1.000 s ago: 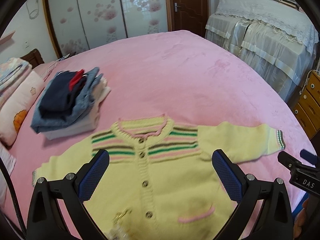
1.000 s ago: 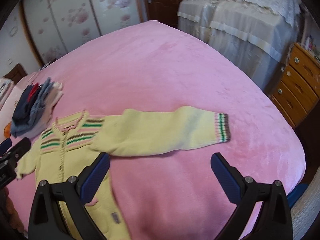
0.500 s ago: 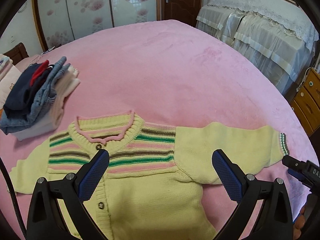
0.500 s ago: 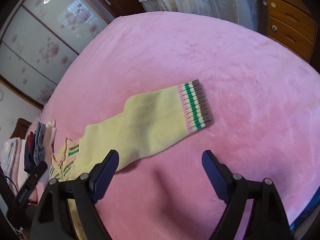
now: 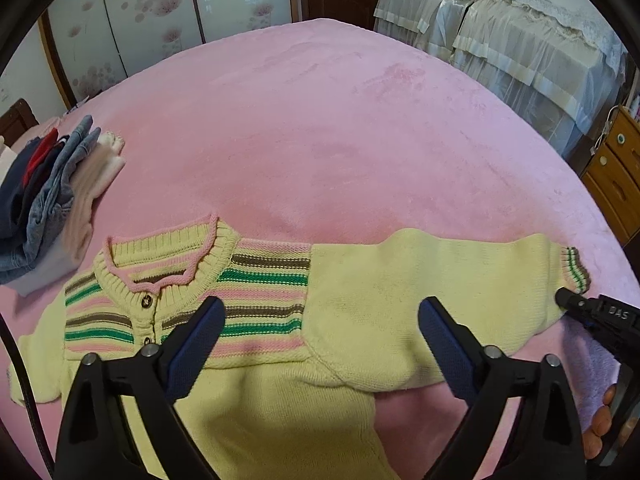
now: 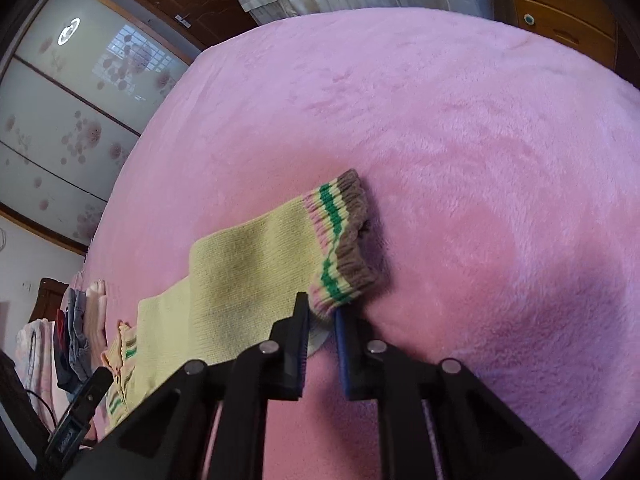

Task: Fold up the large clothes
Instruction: 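Carry the sleeve cuff with the right gripper across the cardigan body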

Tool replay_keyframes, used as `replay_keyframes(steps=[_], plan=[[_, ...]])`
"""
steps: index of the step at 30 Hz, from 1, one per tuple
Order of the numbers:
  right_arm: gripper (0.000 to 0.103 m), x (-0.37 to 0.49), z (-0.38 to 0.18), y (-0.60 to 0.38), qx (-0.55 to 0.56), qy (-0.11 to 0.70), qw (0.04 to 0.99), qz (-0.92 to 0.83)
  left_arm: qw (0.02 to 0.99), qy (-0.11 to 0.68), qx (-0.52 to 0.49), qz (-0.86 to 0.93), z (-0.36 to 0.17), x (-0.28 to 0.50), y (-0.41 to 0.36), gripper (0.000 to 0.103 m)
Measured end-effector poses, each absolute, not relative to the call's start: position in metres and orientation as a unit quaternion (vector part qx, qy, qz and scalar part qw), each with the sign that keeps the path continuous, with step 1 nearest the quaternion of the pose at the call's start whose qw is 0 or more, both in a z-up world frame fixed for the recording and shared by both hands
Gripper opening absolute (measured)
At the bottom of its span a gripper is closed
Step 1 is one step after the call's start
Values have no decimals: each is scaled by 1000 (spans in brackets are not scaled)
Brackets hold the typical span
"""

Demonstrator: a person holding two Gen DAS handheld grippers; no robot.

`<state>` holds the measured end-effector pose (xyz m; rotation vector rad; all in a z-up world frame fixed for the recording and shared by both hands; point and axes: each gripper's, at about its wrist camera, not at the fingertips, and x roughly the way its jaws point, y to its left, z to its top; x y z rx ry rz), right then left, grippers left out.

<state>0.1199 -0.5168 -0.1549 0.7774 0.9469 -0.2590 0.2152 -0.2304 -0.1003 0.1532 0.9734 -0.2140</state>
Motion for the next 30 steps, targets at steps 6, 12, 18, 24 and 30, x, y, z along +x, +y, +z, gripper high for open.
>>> replay_keyframes(steps=[6, 12, 18, 24, 30], plan=[[10, 113, -86, -477, 272, 377, 880, -99, 879, 465, 60, -83, -84, 205, -206, 93], [10, 130, -17, -374, 177, 337, 924, 40, 883, 466, 0, -59, -65, 185, -124, 93], [13, 158, -49, -255, 91, 395, 903, 146, 878, 475, -15, -57, -78, 163, -56, 93], [29, 164, -106, -227, 92, 492, 850, 162, 856, 504, -40, -105, -109, 154, -32, 93], [34, 128, -101, -262, 137, 482, 854, 138, 824, 510, -140, -204, -125, 169, -36, 54]])
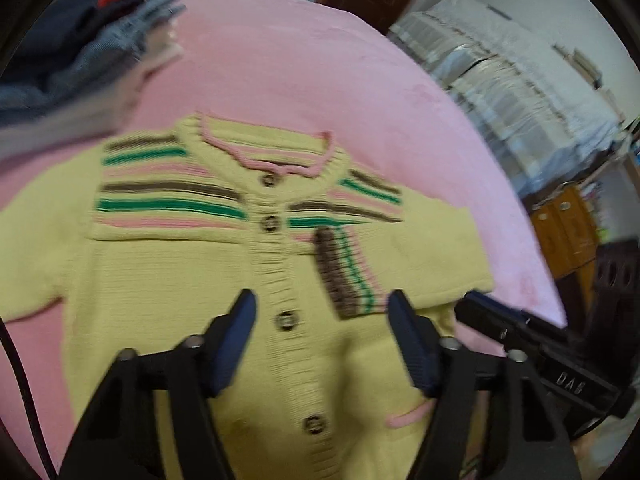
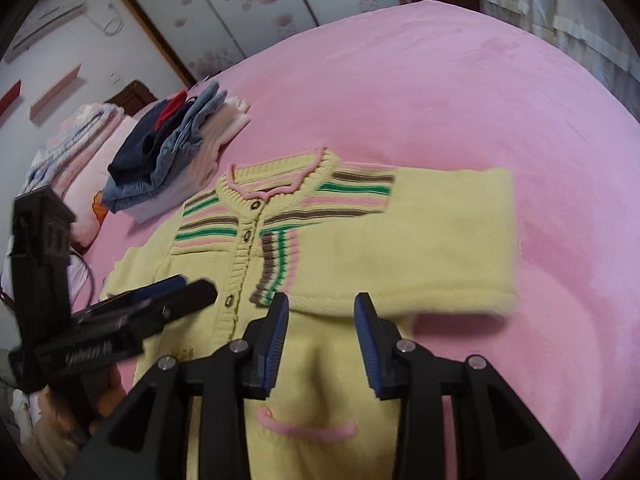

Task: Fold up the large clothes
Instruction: 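Carry the sleeve cuff with the right gripper across the cardigan body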

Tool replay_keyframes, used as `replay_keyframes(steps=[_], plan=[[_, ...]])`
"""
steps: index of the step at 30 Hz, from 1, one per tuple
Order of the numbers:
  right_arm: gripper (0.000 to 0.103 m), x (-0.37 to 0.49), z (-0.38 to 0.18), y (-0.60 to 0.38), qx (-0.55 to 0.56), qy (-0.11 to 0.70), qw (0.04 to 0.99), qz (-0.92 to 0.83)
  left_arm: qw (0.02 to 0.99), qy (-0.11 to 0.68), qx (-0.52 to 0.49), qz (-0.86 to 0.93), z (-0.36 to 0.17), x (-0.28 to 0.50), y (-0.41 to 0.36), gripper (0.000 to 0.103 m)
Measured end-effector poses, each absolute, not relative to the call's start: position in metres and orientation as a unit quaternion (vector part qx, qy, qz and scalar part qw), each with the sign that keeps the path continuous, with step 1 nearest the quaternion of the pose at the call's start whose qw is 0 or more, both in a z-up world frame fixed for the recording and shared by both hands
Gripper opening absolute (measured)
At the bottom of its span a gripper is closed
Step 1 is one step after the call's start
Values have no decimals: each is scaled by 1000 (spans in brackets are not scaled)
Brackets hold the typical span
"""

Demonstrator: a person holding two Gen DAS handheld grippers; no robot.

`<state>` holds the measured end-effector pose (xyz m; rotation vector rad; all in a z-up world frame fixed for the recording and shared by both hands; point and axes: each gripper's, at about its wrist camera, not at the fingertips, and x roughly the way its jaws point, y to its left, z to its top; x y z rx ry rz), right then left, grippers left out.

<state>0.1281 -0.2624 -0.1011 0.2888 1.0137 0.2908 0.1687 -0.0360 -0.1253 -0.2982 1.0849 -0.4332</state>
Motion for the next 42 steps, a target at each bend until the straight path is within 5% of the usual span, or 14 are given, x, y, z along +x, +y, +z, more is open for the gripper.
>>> replay_keyframes(steps=[3, 16, 18, 22, 28, 37, 38, 40, 42], plan=[[34, 114, -98, -279, 156, 482, 853, 126, 798, 526, -183, -231, -138, 181, -43, 46], [34, 97, -114, -295, 192, 494, 839, 124, 755, 569, -235, -225, -181, 208, -71, 46], [34, 98, -117, -296, 194, 496, 837, 121, 755, 571, -228, -229, -179, 212, -83, 9], [36, 104, -130, -304, 206, 511, 828, 106, 761, 565, -217, -233, -156, 216, -102, 7], [52, 124, -142, -319, 249, 514, 815, 93, 799, 490, -235, -258, -71, 227, -112, 7], [52, 174, -147, -313, 275, 501, 816, 87, 835, 431, -232, -252, 0, 239, -84, 7], [50, 177, -142, -311, 257, 495, 826, 79, 838, 428, -233, -244, 1, 240, -76, 7], [11, 180, -132, -305, 192, 486, 851, 49, 843, 423, -242, -228, -1, 240, -53, 7], [11, 181, -123, -299, 138, 480, 865, 37, 843, 426, -254, -209, -11, 239, -29, 7]])
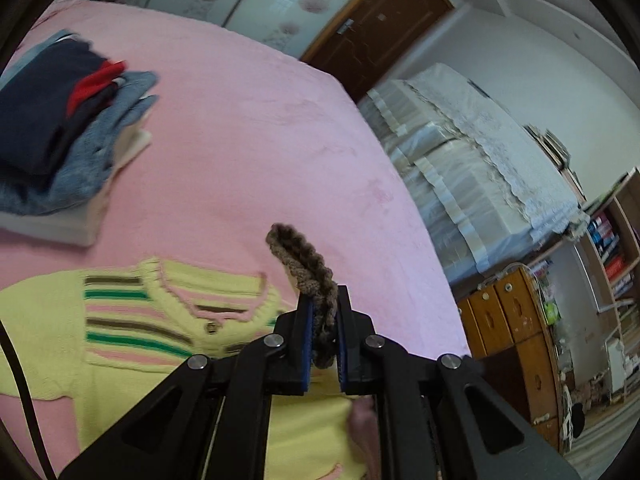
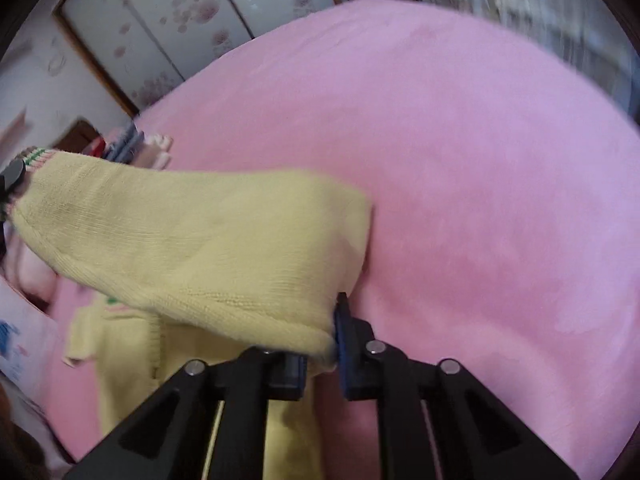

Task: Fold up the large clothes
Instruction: 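Carry the sleeve cuff with the right gripper across the cardigan body, then lay the sleeve flat across the cardigan and open the right gripper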

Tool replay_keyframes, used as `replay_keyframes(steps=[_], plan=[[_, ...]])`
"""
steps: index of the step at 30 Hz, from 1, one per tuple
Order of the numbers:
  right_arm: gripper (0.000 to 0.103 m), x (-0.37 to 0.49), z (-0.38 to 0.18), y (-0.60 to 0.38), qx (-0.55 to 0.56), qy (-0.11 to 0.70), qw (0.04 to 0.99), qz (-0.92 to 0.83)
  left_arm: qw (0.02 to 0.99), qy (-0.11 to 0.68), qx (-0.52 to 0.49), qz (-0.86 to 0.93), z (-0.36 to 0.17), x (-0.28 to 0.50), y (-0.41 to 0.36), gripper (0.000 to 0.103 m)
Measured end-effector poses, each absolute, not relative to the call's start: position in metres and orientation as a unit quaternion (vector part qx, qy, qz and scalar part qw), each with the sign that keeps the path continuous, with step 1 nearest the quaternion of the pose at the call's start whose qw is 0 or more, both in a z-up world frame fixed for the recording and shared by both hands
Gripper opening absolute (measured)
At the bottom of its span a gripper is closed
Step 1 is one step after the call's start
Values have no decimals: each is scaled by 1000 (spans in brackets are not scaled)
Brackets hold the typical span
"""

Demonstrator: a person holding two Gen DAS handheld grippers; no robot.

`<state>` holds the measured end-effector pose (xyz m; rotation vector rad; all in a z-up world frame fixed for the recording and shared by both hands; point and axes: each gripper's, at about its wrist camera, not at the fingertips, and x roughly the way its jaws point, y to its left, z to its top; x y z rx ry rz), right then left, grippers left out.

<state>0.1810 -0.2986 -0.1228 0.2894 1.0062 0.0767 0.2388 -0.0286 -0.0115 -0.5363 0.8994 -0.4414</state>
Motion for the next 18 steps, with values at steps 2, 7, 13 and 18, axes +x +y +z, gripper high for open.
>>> replay_keyframes(steps=[2, 7, 13, 18], plan=[[11, 178, -113, -291, 77, 462, 883, 21, 842, 436, -253, -194, -35, 232, -8, 7], [19, 175, -124, -261, -66, 481, 874, 22, 819, 514, -208, -150, -122, 222, 9, 8], [52, 162, -114, -273, -19, 513, 855, 71, 783, 552, -233, -164, -172, 216, 29, 17], [60, 156, -81, -312, 107, 500, 850, 130, 796, 535, -213, -183, -159, 222, 29, 53]])
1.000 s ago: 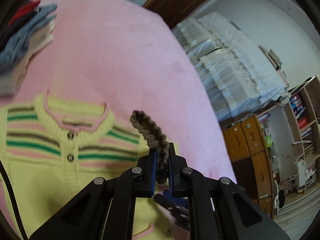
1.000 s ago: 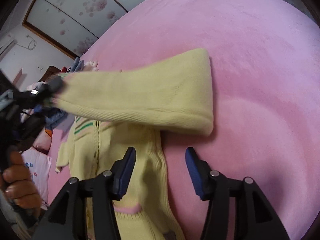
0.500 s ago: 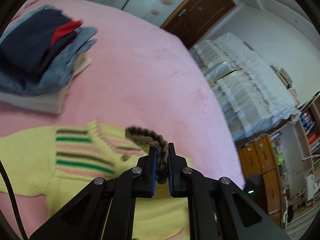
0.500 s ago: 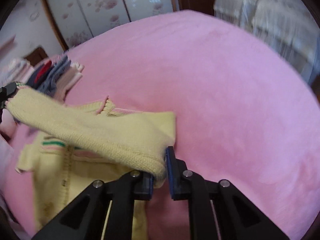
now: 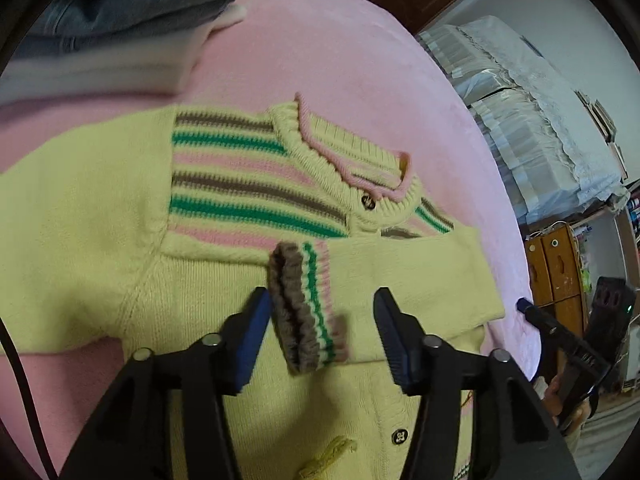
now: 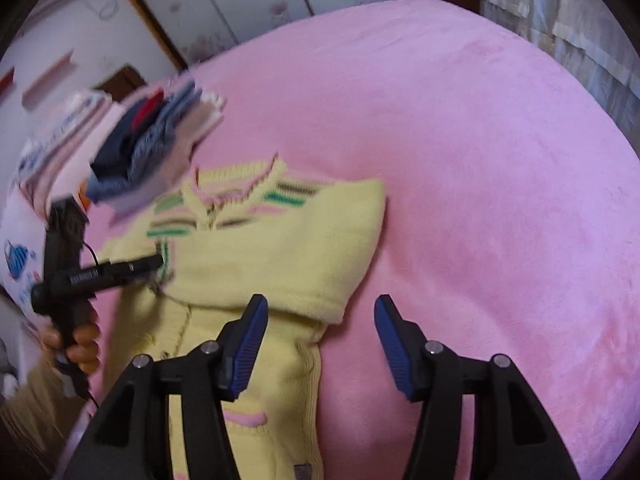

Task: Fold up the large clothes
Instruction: 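Lay the sleeve flat across the cardigan and open the right gripper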

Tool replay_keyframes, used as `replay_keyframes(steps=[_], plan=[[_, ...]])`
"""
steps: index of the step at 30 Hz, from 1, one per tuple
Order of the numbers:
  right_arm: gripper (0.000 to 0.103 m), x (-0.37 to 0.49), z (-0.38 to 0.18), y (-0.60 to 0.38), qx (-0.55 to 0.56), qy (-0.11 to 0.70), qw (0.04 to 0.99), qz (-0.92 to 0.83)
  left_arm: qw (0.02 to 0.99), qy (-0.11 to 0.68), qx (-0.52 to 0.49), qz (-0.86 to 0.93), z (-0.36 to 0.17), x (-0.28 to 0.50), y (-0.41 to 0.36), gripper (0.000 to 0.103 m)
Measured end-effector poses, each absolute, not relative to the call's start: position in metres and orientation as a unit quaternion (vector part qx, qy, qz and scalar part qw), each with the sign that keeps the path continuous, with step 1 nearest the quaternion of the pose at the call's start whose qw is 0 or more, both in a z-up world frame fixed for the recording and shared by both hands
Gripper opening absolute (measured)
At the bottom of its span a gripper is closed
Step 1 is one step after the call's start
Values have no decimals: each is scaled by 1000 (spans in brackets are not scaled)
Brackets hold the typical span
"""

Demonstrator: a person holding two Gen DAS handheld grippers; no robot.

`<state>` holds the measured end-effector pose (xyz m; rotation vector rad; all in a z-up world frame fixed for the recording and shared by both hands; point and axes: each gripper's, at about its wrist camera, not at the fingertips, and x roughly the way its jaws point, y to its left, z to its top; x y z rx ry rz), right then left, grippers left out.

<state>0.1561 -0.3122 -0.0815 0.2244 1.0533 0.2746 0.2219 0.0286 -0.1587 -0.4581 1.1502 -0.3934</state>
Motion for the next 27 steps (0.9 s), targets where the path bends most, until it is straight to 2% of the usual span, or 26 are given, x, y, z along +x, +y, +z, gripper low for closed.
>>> replay_keyframes(steps=[4, 5, 6, 7, 10, 11, 12, 13, 17, 18, 22, 24, 26, 27], plan=[[60, 182, -76, -326, 137, 485, 859, 92, 789, 546, -213, -187, -164, 237, 20, 52], [60, 192, -81, -327, 144, 487, 857, 84, 787, 548, -211, -188, -165, 239, 19, 38], [60, 199, -87, -320, 150, 490, 855, 82, 786, 551, -207, -189, -167, 242, 17, 14], [60, 206, -95, -320, 160, 495, 850, 79, 782, 555, -208, -195, -167, 243, 17, 10], [60, 232, -121, -321, 167, 520, 836, 57, 792, 547, -193, -192, -159, 244, 11, 9], [56, 241, -133, -319, 171, 534, 826, 61, 798, 542, -183, -190, -154, 245, 8, 9], [24, 240, -141, -317, 174, 541, 820, 70, 807, 534, -171, -186, -147, 247, 6, 8], [8, 243, -145, -314, 167, 546, 817, 76, 813, 528, -165, -184, -143, 246, 7, 8], [8, 235, -127, -296, 95, 495, 862, 57, 826, 521, -144, -160, -141, 255, 14, 8], [8, 235, -128, -292, 80, 489, 867, 49, 821, 533, -140, -150, -151, 259, 15, 10], [25, 243, -144, -287, 43, 515, 856, 25, 814, 548, -128, -145, -161, 258, 17, 16], [27, 238, -134, -291, 53, 511, 857, 20, 819, 548, -113, -126, -150, 251, 18, 36], [27, 227, -118, -295, 59, 494, 867, 16, 834, 533, -100, -104, -135, 241, 19, 48], [27, 220, -108, -294, 61, 481, 874, 22, 842, 521, -97, -96, -128, 236, 19, 51]])
